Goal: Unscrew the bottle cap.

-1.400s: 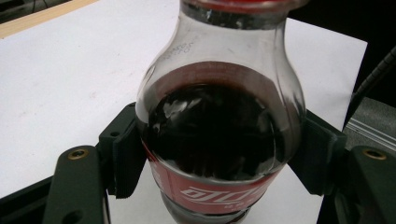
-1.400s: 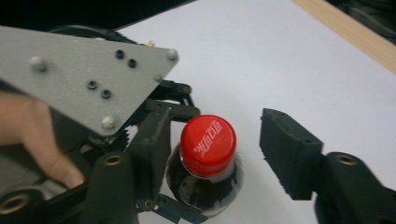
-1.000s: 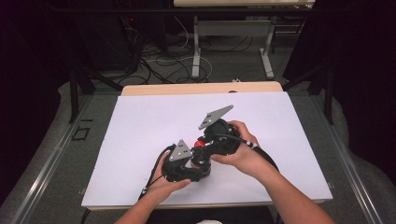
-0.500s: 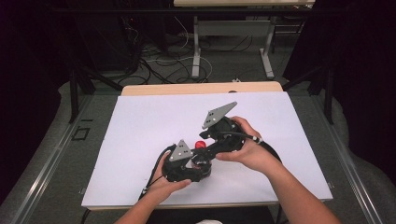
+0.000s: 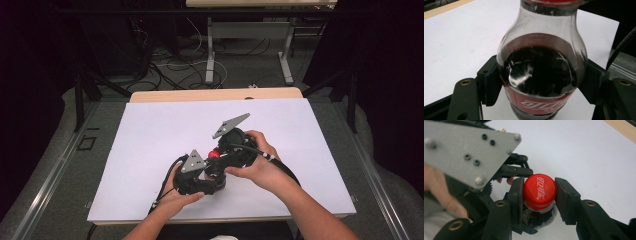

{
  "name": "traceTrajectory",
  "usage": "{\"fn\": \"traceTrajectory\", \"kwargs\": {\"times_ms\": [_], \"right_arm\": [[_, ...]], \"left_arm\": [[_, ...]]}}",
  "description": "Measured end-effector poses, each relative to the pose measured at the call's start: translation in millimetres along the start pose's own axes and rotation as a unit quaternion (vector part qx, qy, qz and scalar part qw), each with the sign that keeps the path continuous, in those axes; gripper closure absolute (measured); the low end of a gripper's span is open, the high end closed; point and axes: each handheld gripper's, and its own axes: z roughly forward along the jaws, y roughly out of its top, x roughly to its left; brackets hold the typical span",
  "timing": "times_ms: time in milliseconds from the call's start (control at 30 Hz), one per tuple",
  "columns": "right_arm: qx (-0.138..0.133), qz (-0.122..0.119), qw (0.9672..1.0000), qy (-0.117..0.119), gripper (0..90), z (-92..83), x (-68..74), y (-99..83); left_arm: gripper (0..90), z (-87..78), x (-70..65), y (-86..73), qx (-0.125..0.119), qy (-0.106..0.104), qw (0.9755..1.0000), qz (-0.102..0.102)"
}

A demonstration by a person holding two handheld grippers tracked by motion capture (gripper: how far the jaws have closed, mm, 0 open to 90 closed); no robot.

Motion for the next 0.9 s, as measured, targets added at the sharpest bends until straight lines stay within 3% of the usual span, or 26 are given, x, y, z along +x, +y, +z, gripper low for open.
{"fn": "traceTrajectory", "kwargs": {"times_ms": [67,133,200,267,300,367,433,500,533,567,767,867,900], "right_arm": [[0.006,-0.052,0.9979,0.038,60.8,-0.7,-7.6,1.4],[0.005,-0.116,0.9897,0.083,60.8,-0.1,-19.1,3.3],[0.009,-0.161,0.9797,0.120,60.6,0.1,-28.5,5.0],[0.008,-0.178,0.9754,0.130,60.1,0.3,-31.2,5.8],[0.005,-0.177,0.9767,0.121,56.3,0.0,-30.0,5.8],[-0.010,-0.150,0.9835,0.101,45.1,-0.9,-26.3,4.9],[-0.021,-0.100,0.9913,0.083,43.8,-3.8,-20.4,3.7],[-0.024,-0.053,0.9973,0.044,46.9,-6.1,-13.2,1.6],[-0.020,-0.039,0.9987,0.027,48.8,-7.5,-9.7,0.8],[-0.022,-0.032,0.9992,0.011,49.2,-7.8,-6.0,-0.2],[-0.018,-0.003,0.9994,-0.028,52.8,-4.5,6.5,-1.8],[-0.015,0.002,0.9996,-0.024,60.5,-1.5,5.2,-1.5],[-0.011,0.000,0.9999,-0.010,60.7,-2.1,2.4,-1.3]], "left_arm": [[30.2,-0.2,-0.5,0.2,-0.001,0.001,1.0000,0.002],[30.2,0.4,-1.8,0.6,-0.002,0.000,1.0000,0.008],[30.2,0.2,-3.0,1.1,0.003,-0.007,1.0000,0.004],[30.2,0.4,-2.4,1.1,0.001,-0.007,1.0000,0.002],[30.2,0.4,-2.0,0.9,0.000,-0.004,1.0000,0.003],[30.2,-0.2,-1.4,0.8,0.004,-0.004,1.0000,0.002],[30.2,0.3,-0.7,0.4,-0.001,0.002,1.0000,0.000],[30.2,-0.1,-0.2,0.6,0.000,0.005,1.0000,-0.001],[30.2,-0.5,0.1,0.8,0.002,0.001,1.0000,-0.002],[30.2,-0.5,0.2,1.0,0.001,0.002,1.0000,-0.002],[30.2,-0.8,-0.1,1.4,0.005,0.001,1.0000,-0.002],[30.2,-0.3,-0.6,1.0,0.000,0.006,1.0000,-0.003],[30.2,-1.0,-0.4,1.3,0.004,0.005,1.0000,0.000]]}}
